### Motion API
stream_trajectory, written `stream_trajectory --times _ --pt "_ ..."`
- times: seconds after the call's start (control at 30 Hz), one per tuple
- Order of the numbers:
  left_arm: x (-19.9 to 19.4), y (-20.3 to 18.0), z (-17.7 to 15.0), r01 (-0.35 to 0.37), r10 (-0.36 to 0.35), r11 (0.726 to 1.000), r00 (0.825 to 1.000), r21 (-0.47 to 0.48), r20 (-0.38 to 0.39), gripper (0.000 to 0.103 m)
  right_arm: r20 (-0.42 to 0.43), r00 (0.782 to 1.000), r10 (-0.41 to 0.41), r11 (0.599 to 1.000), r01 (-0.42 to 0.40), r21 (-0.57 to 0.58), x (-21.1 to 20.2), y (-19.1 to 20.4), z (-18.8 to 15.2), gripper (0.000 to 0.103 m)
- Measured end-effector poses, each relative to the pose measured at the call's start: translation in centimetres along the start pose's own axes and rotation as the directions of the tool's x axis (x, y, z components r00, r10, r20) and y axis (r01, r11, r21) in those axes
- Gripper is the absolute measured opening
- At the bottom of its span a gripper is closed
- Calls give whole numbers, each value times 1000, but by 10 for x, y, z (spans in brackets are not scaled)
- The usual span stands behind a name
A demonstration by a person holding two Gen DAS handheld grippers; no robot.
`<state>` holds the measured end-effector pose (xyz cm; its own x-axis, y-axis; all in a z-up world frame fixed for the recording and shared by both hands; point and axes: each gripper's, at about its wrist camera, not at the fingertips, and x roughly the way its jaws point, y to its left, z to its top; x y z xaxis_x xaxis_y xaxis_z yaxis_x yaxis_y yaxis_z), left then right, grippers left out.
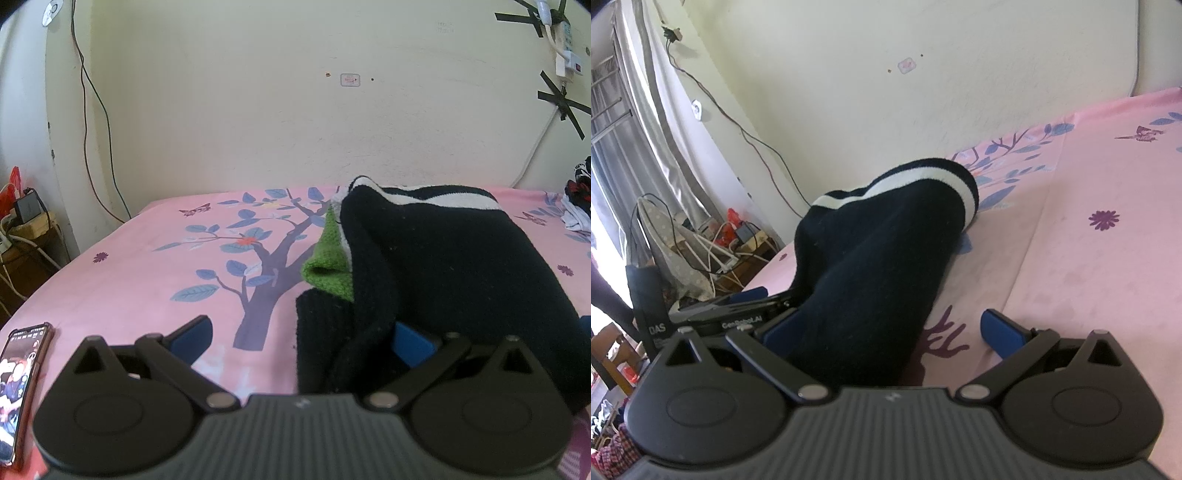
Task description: Fold small clothes
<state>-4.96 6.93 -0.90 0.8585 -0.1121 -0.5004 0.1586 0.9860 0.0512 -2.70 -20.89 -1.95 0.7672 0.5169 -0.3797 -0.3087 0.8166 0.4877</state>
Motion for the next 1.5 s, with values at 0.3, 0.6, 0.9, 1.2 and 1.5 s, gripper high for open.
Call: stream_trajectory --times 0.3,0.6,0.9,1.2,1.5 --pt "1 1 0 4 -4 1000 1000 -2 -5 103 1 1000 -8 1000 8 -24 -1 3 -1 96" --pt "2 0 1 6 -6 1000 1000 -3 -9 103 -5 1000 -11 999 10 -49 1 8 -2 96" --pt "3 0 1 9 -9 1000 1000 -4 -13 103 -6 1000 -11 999 11 -52 0 7 -2 95" --pt "4 0 0 15 -15 1000 1000 -5 -18 103 -13 1000 -12 998 11 -64 1 8 -2 92" --pt "12 46 9 206 -226 954 972 -217 -69 103 -14 999 -29 999 29 -33 1 5 -1 86"
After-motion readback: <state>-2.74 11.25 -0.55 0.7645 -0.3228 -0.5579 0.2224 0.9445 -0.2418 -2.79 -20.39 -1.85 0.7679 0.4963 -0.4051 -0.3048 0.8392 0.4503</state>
